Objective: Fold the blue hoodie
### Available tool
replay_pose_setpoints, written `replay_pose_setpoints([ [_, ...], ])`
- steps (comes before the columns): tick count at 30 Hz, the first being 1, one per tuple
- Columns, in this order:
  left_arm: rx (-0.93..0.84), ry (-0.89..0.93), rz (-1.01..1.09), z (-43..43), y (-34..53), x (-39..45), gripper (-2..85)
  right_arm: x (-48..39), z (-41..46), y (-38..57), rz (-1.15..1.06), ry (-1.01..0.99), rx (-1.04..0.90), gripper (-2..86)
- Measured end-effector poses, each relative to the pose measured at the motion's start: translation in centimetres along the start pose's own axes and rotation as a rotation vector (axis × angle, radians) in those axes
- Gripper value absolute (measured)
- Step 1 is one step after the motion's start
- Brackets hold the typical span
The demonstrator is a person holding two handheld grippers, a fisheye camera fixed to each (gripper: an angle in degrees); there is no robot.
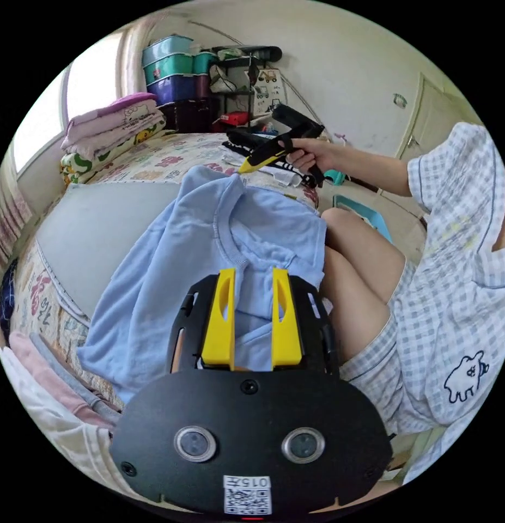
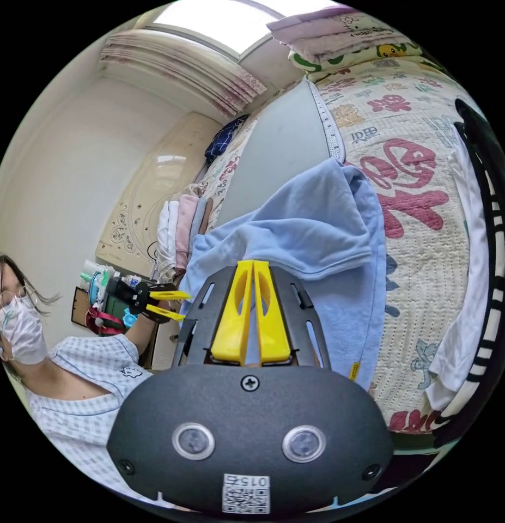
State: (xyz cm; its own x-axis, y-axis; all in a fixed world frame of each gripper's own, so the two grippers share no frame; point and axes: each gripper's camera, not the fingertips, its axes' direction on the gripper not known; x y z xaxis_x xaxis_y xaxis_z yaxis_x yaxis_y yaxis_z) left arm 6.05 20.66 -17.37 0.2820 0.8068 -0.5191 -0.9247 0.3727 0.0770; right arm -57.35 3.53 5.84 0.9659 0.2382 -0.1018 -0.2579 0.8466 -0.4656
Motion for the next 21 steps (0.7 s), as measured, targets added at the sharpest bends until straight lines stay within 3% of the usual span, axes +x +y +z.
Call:
replay_pose_setpoints([
  [3,-0.092,0.024,-0.056,3.8,0.6,-2.0,9.5,0.2,2.3,1.6,-0.046,0.025,-0.021,0.0],
  [5,-0.059,0.024,-0.109,3.5,1.4,-3.1,6.8,0.4,3.8,2.9,-0.091,0.077,-0.037,0.4],
  [11,0.070,0.220,-0.282,1.3,5.2,-7.3,0.3,-1.6,9.9,9.5,-0.508,0.396,-0.079,12.8],
  [16,0.309,0.263,-0.405,-4.8,10.0,-9.6,-0.4,-2.9,17.5,15.0,-0.869,0.676,-0.130,13.8],
  [21,0.288,0.196,-0.443,-5.0,13.0,-9.5,-0.4,-2.2,25.1,20.8,-1.152,0.878,-0.300,12.4],
])
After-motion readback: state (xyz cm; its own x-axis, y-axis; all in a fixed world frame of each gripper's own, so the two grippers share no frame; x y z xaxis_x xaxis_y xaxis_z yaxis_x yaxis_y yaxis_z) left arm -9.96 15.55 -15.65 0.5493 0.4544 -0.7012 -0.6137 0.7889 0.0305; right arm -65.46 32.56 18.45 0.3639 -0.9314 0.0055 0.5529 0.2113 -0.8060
